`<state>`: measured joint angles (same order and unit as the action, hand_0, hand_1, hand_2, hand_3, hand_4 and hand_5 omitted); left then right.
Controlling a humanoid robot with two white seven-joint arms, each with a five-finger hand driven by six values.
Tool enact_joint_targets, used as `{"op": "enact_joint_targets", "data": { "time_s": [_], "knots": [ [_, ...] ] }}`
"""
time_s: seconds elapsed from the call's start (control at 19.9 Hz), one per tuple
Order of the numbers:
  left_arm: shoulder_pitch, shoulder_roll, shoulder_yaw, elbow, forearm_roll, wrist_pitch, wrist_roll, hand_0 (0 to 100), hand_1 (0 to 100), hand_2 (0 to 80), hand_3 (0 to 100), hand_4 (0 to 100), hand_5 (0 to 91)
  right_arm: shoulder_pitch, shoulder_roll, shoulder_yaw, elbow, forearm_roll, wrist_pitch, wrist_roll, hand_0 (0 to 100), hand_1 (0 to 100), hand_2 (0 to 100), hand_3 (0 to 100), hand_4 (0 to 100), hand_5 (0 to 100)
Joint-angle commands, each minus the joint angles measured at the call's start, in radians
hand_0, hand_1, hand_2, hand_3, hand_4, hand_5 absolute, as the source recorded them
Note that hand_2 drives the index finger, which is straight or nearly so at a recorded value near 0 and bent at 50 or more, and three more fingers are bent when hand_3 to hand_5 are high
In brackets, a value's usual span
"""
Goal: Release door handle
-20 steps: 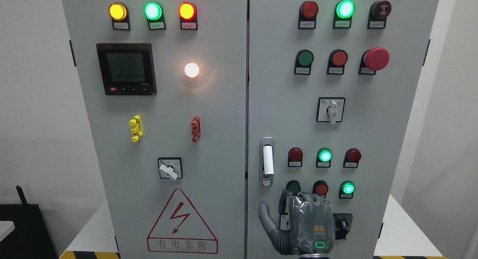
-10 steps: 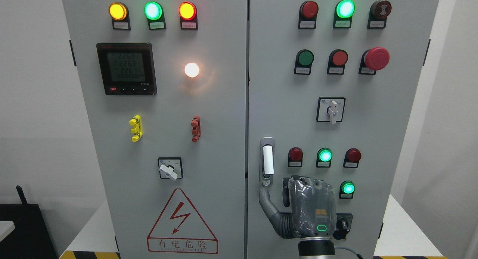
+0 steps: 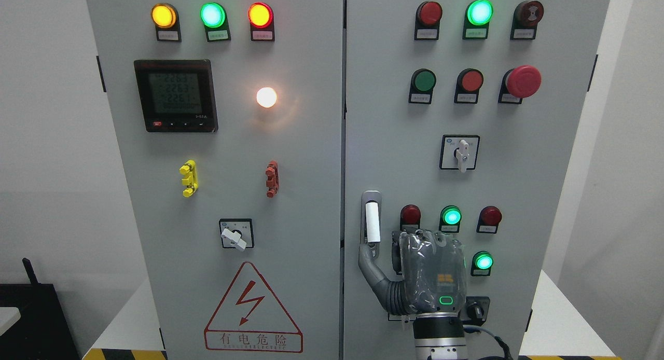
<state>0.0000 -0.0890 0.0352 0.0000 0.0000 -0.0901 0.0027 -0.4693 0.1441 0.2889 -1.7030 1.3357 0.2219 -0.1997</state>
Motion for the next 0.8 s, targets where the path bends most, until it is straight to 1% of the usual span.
{"op": "enact_joint_targets", "data": {
  "time_s": [0.0,0.2,0.4,0.75],
  "knots": [
    [-0.015,0.0,0.0,0.025,-0.028,0.0,0.0,12,39,0.0,0,0,0.0,-0.022,0.0,0.001,0.029,0.002,0.001,-0.001,32,35,100,100,100,97],
    [-0.015,0.0,0.0,0.025,-0.028,0.0,0.0,12,39,0.0,0,0,0.0,-0.022,0.0,-0.001,0.029,0.003,0.001,0.0,30,39,100,100,100,97],
    [-0.015,0.0,0.0,0.025,-0.029,0.0,0.0,12,39,0.0,0,0,0.0,-0.02,0.002,-0.005,0.029,0.003,0.001,-0.001,37,41,100,100,100,97],
    [-0.015,0.0,0.0,0.023,-0.028,0.0,0.0,12,39,0.0,0,0,0.0,-0.02,0.003,-0.017,0.029,0.002,0.001,-0.001,42,39,100,100,100,97]
  ]
}}
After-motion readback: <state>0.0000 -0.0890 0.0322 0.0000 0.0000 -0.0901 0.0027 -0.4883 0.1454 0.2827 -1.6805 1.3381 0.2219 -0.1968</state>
